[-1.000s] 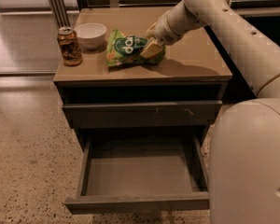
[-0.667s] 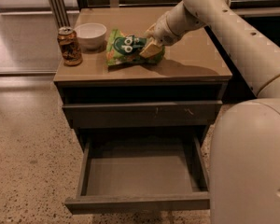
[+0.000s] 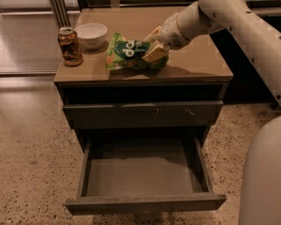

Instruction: Place green rice chip bag into middle drawer

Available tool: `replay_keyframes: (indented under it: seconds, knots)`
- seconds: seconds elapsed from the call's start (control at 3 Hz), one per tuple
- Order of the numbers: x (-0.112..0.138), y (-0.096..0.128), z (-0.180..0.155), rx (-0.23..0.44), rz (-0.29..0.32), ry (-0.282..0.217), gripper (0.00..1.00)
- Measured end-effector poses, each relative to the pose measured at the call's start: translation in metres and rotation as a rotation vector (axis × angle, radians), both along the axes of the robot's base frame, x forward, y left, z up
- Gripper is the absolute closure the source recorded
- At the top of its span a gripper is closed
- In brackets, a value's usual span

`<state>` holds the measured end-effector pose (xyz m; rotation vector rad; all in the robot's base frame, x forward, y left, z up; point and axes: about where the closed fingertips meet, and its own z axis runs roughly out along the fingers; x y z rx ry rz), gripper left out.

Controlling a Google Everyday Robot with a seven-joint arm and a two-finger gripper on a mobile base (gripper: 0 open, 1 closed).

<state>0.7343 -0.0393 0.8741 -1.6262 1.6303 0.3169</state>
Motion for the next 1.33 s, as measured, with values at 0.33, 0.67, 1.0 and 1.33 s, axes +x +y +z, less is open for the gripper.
replay_keyframes:
  seconds: [0.33,0.67,1.0,1.33]
  knots:
    - [-0.043,-0.006,0.013,0.037,0.063,0.019,1.00]
    - [-0.101,-0.020,0.026,0.069,0.145,0.085,1.00]
    - [-0.101,-0.020,0.026,0.070,0.145,0.084,1.00]
    - [-0.136,-0.019,0.029,0.054,0.198,0.125,1.00]
